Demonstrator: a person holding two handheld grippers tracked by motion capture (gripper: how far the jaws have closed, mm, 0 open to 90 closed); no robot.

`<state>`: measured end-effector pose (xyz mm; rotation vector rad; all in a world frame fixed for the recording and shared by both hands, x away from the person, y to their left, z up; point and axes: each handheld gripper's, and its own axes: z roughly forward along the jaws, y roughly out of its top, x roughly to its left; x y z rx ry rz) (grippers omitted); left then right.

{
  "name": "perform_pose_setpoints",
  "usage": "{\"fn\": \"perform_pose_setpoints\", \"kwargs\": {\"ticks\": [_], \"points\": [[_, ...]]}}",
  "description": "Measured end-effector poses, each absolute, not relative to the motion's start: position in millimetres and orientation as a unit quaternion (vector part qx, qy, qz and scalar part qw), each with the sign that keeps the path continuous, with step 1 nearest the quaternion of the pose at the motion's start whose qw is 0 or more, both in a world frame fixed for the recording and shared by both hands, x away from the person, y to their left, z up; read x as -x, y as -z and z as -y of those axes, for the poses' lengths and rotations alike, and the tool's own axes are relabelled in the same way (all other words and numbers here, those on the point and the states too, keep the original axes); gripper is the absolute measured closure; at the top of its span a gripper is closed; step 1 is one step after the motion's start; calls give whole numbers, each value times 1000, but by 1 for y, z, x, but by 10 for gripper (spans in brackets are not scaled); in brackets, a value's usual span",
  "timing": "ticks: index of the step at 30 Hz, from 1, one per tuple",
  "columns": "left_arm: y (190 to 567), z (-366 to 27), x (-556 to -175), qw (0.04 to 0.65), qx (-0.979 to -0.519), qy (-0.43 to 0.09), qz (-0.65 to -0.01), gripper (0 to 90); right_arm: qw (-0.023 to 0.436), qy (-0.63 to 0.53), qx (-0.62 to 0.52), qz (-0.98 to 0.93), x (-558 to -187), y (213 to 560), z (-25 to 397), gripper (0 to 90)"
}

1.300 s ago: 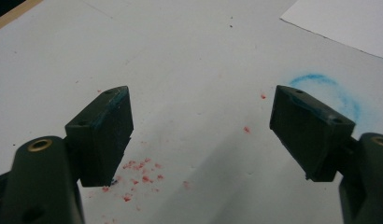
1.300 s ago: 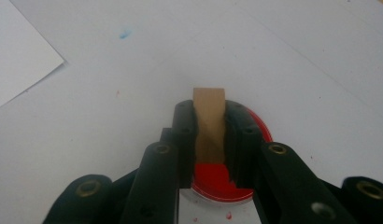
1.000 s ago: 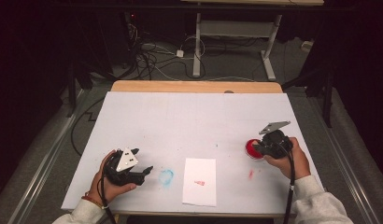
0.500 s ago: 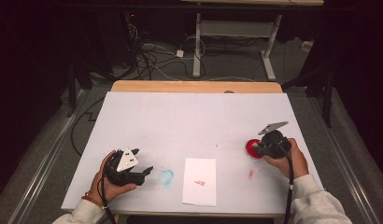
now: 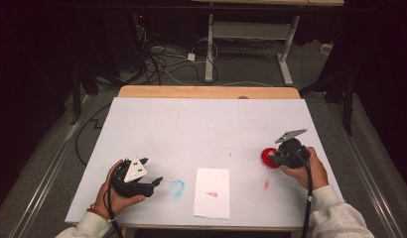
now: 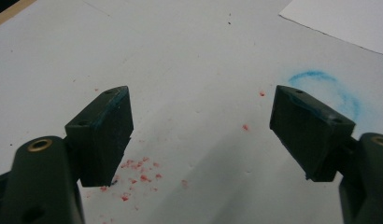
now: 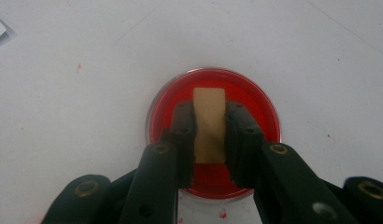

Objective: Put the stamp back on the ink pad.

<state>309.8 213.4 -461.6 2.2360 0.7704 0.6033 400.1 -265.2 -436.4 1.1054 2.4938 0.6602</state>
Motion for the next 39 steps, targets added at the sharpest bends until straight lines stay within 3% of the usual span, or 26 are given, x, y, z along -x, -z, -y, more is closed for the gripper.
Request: {"fn": "perform_pose_setpoints", "kwargs": {"ticks": [6, 23, 39], "points": [[461, -213, -310, 343, -860, -233, -297, 209, 177, -239, -394, -869, -399, 432, 266, 645], [461, -214, -310, 343, -860, -233, -298, 209, 212, -308, -371, -850, -388, 413, 264, 609], [461, -214, -311, 345, -858, -238, -295, 209, 290, -377, -338, -812, -370, 394, 253, 318]]}}
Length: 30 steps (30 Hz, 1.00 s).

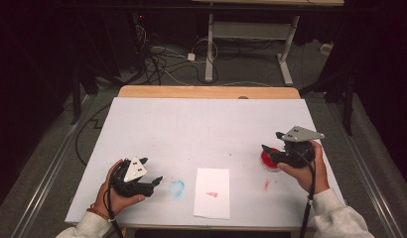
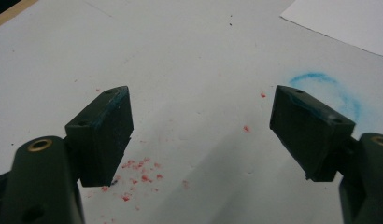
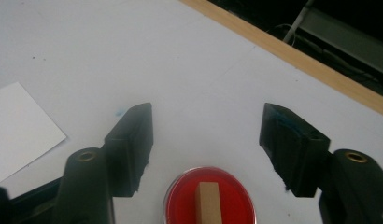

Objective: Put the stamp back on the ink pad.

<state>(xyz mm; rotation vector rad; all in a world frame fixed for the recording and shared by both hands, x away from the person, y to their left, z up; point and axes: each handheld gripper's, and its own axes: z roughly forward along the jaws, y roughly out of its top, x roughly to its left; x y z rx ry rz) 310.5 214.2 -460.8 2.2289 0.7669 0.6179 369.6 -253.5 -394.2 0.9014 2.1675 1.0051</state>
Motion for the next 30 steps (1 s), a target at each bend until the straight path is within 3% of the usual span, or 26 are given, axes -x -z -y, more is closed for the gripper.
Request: {"fn": "perform_pose_setpoints", "kwargs": {"ticks": [7, 30], "points": [[460, -215, -310, 346, -858, -239, -295, 209, 311, -407, -333, -792, -361, 391, 248, 201], [460, -216, -309, 347, -857, -241, -294, 209, 345, -452, -300, -766, -331, 385, 241, 199]]}}
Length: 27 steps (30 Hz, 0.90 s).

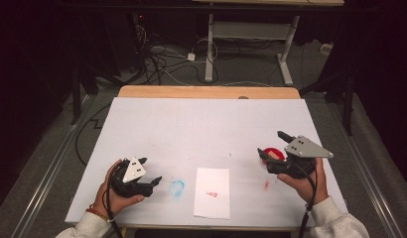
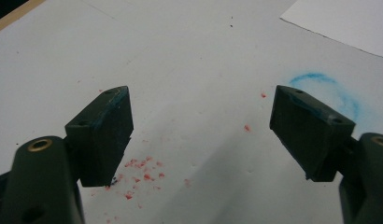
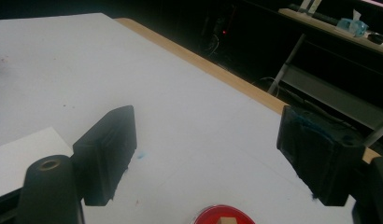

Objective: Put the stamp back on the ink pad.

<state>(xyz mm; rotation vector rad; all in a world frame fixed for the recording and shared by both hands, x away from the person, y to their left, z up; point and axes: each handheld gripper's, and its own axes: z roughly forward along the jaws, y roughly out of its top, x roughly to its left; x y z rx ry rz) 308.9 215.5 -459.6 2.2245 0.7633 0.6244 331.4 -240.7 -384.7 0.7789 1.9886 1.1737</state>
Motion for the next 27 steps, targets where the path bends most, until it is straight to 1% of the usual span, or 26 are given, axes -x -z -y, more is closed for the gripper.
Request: {"fn": "perform_pose_setpoints", "kwargs": {"ticks": [7, 27], "points": [[459, -215, -308, 347, -858, -236, -297, 209, 348, -453, -300, -763, -325, 386, 242, 175], [458, -211, -304, 343, -860, -246, -286, 209, 364, -451, -280, -765, -307, 398, 253, 168]]}}
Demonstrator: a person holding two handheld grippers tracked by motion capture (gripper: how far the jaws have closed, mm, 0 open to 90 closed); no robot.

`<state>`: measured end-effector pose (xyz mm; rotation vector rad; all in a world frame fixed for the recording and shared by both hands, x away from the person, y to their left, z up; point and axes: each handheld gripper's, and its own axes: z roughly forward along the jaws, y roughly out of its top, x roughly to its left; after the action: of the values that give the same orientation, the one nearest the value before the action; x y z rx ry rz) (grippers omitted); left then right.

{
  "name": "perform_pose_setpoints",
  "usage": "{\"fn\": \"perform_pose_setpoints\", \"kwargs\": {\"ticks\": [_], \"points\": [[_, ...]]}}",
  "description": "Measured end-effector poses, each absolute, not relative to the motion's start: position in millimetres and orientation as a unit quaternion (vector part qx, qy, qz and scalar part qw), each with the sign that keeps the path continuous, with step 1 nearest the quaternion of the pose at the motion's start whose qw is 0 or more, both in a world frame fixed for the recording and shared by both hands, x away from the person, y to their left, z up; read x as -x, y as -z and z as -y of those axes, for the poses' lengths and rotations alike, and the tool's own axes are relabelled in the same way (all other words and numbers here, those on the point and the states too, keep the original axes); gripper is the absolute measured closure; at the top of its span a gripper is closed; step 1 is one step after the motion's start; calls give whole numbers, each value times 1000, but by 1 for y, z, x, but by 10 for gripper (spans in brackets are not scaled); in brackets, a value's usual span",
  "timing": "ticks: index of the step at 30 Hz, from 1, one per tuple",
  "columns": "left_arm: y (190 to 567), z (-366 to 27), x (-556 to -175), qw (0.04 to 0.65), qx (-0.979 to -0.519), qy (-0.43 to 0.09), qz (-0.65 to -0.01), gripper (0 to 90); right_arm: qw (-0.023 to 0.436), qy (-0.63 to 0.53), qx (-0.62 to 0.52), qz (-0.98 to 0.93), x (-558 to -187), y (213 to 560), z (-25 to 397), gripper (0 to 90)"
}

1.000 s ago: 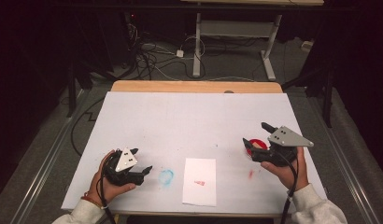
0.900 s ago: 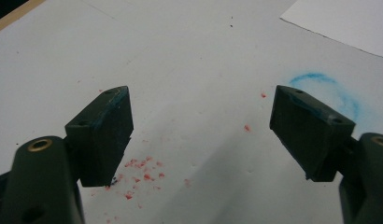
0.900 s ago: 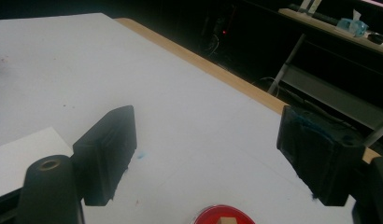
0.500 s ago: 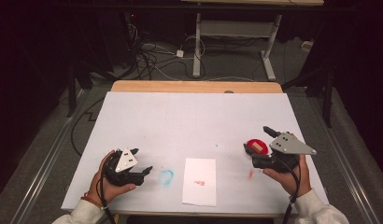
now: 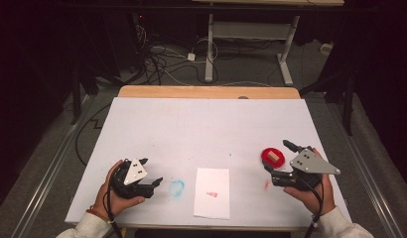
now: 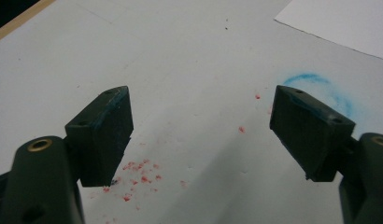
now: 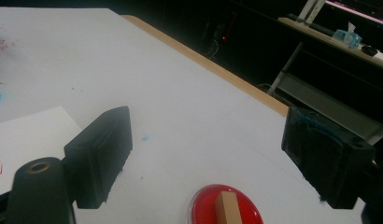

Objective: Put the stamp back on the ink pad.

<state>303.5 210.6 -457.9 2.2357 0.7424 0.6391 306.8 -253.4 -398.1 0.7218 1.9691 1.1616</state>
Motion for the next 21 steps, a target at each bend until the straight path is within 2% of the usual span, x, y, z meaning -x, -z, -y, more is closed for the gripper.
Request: {"fn": "perform_pose_setpoints", "kwargs": {"ticks": [21], "points": [[457, -204, -302, 338, -865, -249, -275, 208, 365, -447, -304, -758, -291, 426, 281, 173]]}}
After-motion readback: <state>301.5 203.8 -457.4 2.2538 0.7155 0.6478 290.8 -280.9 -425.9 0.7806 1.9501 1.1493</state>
